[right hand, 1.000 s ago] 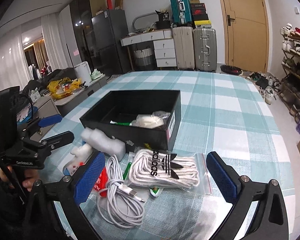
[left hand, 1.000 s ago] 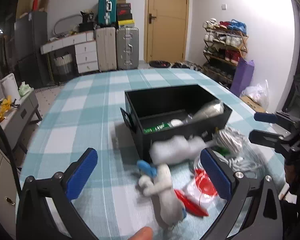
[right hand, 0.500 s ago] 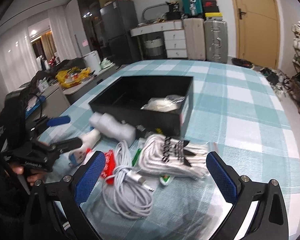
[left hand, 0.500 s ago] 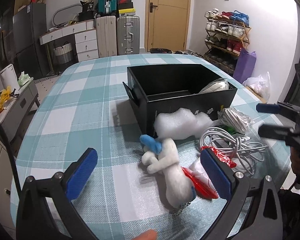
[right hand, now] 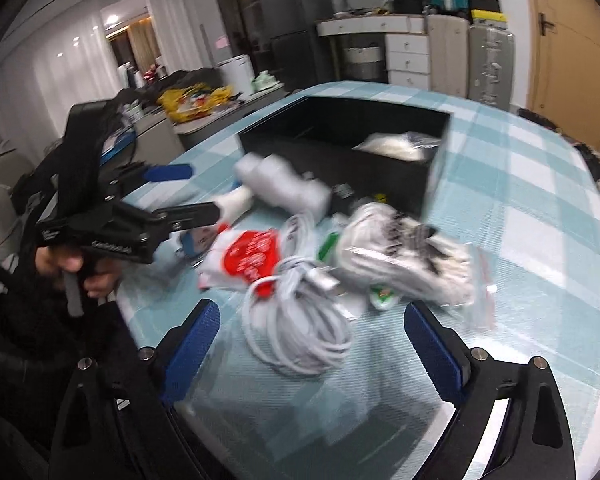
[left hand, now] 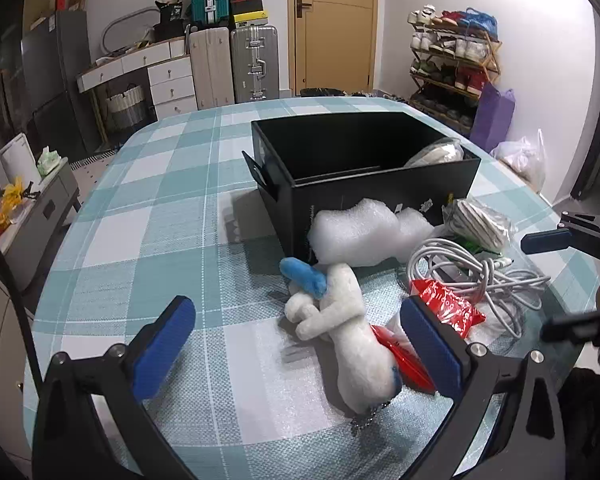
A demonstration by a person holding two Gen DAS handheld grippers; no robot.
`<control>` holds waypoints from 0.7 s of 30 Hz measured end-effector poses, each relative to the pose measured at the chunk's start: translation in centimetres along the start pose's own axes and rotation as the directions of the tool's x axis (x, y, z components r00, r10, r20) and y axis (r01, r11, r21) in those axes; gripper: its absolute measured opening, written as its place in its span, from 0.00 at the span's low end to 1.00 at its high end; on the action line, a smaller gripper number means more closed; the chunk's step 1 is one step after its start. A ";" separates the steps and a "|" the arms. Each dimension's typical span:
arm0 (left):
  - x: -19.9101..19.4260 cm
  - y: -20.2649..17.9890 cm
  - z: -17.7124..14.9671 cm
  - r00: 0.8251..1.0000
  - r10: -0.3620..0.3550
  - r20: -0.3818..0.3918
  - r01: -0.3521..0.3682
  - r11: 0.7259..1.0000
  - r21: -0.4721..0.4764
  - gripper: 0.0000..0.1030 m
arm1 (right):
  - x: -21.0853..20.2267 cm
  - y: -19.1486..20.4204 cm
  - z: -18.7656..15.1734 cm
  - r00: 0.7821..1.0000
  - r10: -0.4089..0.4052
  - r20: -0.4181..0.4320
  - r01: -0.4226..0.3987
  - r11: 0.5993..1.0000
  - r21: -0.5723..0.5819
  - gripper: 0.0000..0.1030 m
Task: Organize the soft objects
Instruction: 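Move both tools back toward the remaining items beside the box, then grasp the white plush toy with the left gripper while the right gripper grasps the white cable bag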
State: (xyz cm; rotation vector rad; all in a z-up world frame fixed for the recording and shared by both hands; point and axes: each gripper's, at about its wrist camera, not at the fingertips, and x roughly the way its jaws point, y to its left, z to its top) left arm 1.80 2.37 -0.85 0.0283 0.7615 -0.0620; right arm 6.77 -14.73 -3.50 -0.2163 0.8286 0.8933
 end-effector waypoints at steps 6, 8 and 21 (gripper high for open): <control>0.0 -0.1 0.0 1.000 -0.029 -0.013 0.029 1.000 -0.007 1.00 | 1.9 1.1 -0.1 0.999 0.014 -0.047 -0.015 1.000 -0.020 0.83; 0.1 -0.1 -0.1 0.999 -0.036 -0.019 0.036 0.999 -0.012 1.00 | 2.3 1.1 0.0 0.999 0.006 -0.051 -0.007 1.000 -0.014 0.81; 0.8 0.7 -0.3 0.994 -0.099 -0.053 0.095 0.993 -0.075 0.91 | 3.1 1.2 1.2 0.999 -0.045 -0.019 0.044 0.999 -0.010 0.63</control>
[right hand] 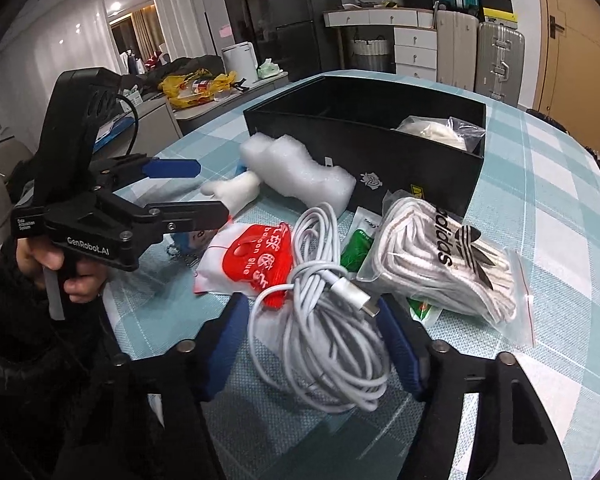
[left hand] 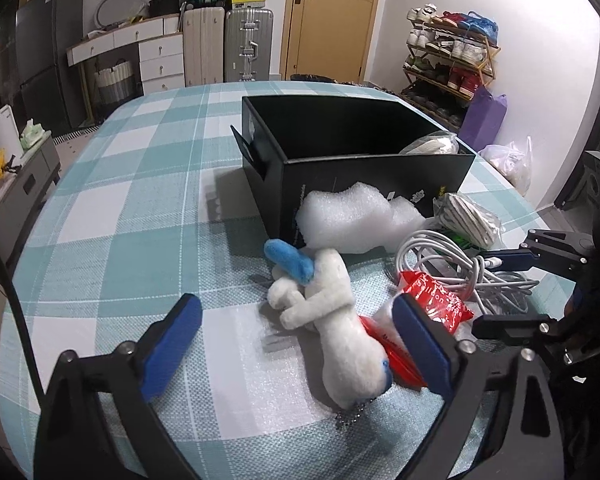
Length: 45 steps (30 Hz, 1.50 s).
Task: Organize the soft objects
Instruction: 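Grasp the white plush toy with the left gripper while the right gripper grasps the white cable bag, then carry the plush toy and cable bag over the black box with both grippers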
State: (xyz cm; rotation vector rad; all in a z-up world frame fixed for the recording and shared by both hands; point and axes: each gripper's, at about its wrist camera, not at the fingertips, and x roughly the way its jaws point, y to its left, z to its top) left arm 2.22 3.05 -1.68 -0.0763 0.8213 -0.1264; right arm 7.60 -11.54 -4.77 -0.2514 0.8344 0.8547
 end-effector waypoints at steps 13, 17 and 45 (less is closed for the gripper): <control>0.1 -0.1 -0.4 0.996 -0.086 -0.011 0.086 0.996 -0.033 0.30 | 0.0 0.4 0.1 1.000 0.004 0.010 -0.003 1.000 -0.022 0.60; -0.2 -0.1 -0.4 0.996 -0.094 -0.001 0.094 0.995 -0.031 0.25 | 0.2 0.3 0.1 1.000 0.005 0.015 -0.005 1.000 -0.019 0.60; -3.0 1.4 -0.9 0.993 -0.083 0.081 0.089 0.993 -0.073 0.23 | -3.1 0.6 -0.3 0.989 0.089 0.118 -0.081 0.994 -0.066 0.27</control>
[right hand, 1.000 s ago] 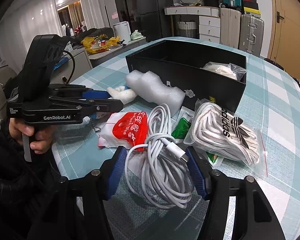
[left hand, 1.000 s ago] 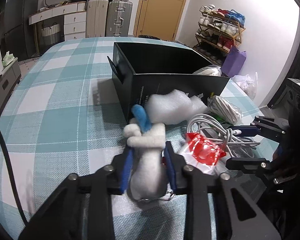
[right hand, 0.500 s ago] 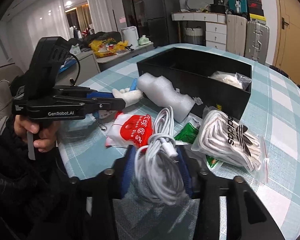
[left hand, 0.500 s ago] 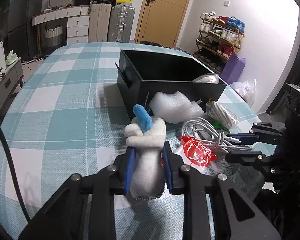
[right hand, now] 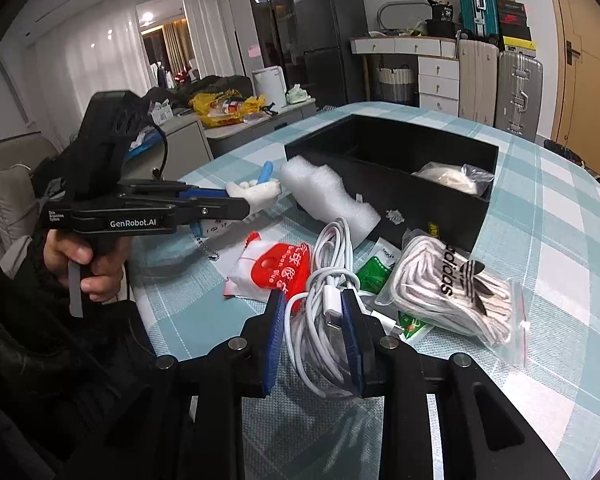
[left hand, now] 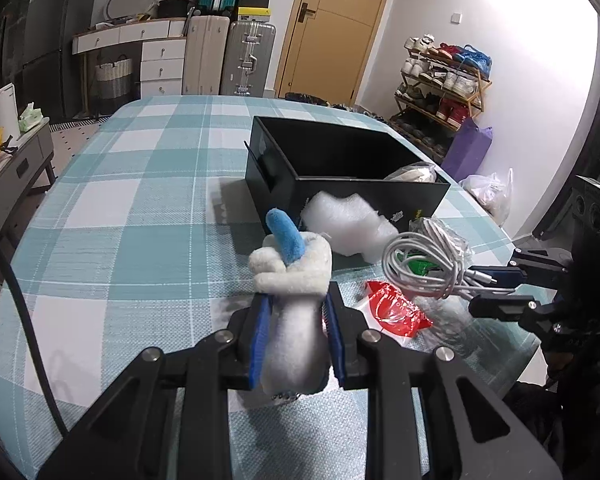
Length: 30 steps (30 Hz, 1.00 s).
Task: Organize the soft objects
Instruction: 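Carry the plush toy and cable bag over the black box with both grippers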
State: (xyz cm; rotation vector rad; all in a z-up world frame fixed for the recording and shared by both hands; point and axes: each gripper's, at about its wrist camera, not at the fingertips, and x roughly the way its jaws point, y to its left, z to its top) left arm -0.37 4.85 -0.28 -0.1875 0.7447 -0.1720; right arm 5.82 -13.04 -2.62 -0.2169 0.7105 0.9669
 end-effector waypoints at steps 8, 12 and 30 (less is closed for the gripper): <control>-1.7 0.2 0.6 0.999 0.011 0.045 -0.011 1.000 -0.001 0.23 | -1.5 0.0 0.4 0.998 0.001 0.058 -0.001 1.000 0.009 0.27; -2.0 0.1 0.9 0.998 0.014 0.059 -0.014 1.000 0.004 0.24 | -2.1 0.2 0.6 0.996 0.000 0.090 -0.001 1.000 0.012 0.26; -1.2 -1.7 5.6 0.990 -0.005 0.141 -0.005 0.998 0.069 0.24 | -5.3 -0.6 3.1 0.968 -0.125 0.216 0.106 0.989 0.099 0.26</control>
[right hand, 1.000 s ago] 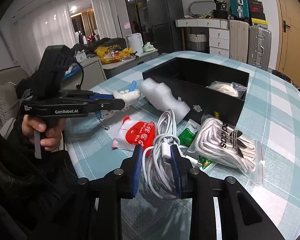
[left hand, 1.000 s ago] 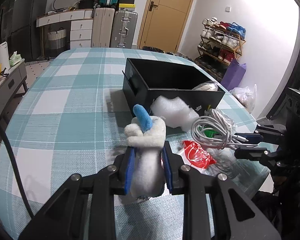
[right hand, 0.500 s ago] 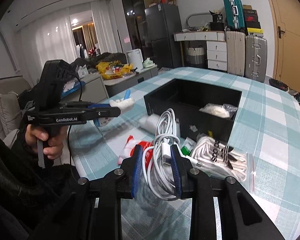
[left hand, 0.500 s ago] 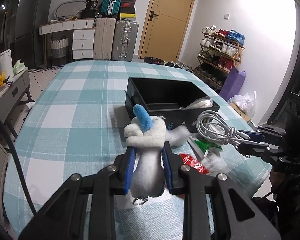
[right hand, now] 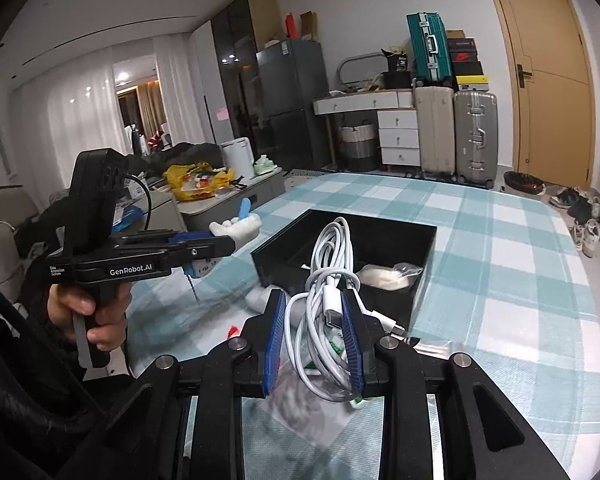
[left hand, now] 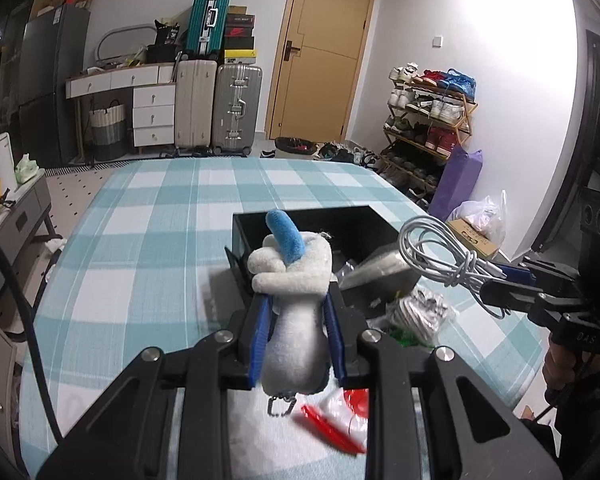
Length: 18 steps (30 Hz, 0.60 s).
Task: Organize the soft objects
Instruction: 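Carry the plush toy and cable bag over the black box with both grippers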
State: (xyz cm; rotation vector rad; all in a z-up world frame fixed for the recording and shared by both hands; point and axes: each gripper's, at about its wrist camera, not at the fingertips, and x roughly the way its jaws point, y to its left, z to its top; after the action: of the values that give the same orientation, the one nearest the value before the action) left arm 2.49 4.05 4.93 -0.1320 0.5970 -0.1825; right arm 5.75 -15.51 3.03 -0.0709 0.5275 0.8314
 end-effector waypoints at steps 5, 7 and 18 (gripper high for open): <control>0.8 -0.3 1.0 1.000 -0.001 0.003 0.001 1.000 0.016 0.24 | -0.3 -0.3 1.2 1.000 -0.031 0.001 0.031 1.000 0.005 0.26; 1.1 -0.5 1.3 1.000 -0.002 0.004 0.002 1.000 0.022 0.24 | -0.1 -0.4 1.8 0.999 -0.043 -0.005 0.043 0.999 0.010 0.27; 2.9 -1.0 3.1 1.000 0.003 -0.003 -0.003 0.999 0.050 0.24 | 1.8 -0.5 4.4 0.996 -0.067 -0.050 0.067 0.998 -0.001 0.26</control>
State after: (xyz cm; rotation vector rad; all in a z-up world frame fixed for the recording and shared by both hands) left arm 6.50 2.72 6.02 -0.0820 0.5952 -0.1946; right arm 8.92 -13.46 5.94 -0.1084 0.5695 0.7651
